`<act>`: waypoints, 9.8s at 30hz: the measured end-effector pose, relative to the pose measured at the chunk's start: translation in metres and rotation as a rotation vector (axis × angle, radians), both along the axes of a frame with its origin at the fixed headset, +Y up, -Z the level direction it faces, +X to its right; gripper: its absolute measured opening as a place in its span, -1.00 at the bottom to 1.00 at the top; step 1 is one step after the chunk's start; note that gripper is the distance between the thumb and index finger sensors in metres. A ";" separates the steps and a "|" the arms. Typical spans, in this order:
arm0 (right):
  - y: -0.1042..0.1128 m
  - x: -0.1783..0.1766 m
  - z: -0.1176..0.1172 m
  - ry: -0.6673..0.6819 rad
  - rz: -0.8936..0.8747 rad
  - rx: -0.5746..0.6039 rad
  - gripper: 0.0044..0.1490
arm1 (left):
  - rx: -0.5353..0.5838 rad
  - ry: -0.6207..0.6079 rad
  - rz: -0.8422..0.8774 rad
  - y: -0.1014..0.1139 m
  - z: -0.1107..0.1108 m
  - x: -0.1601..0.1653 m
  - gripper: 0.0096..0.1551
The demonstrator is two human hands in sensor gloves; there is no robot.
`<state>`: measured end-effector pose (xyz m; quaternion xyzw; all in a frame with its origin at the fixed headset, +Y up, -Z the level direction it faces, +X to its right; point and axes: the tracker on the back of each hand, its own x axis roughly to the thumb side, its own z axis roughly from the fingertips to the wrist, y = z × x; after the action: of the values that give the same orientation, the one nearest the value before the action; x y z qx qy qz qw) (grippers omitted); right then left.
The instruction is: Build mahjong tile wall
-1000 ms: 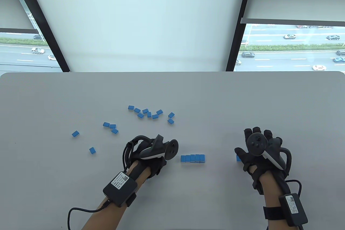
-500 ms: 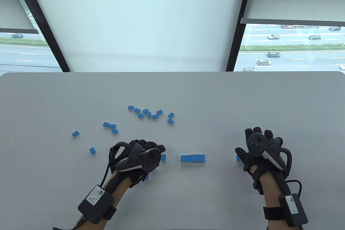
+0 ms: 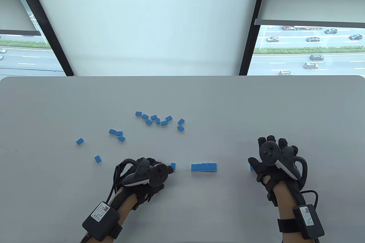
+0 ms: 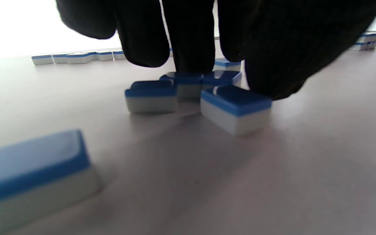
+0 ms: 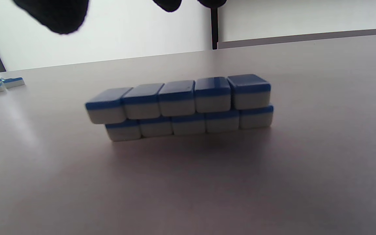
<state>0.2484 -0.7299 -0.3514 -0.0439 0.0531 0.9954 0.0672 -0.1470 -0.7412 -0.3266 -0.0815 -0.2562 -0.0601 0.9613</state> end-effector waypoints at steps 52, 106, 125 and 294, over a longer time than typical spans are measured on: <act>0.001 0.001 -0.001 0.000 -0.010 0.009 0.08 | 0.010 0.163 0.010 -0.003 -0.032 0.028 -0.31; -0.001 -0.004 0.000 0.020 -0.009 0.002 0.08 | -0.117 0.320 -0.111 0.007 -0.022 -0.021 -0.32; 0.000 -0.003 0.000 0.021 -0.013 0.005 0.08 | -0.086 0.302 -0.152 0.005 -0.026 -0.018 -0.29; 0.006 -0.003 0.004 0.033 -0.036 0.023 0.08 | -0.222 0.336 -0.137 -0.001 -0.024 -0.042 -0.27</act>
<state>0.2455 -0.7239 -0.3478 -0.0256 0.0435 0.9951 0.0848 -0.1886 -0.7422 -0.3504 -0.2127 -0.0912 -0.0821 0.9694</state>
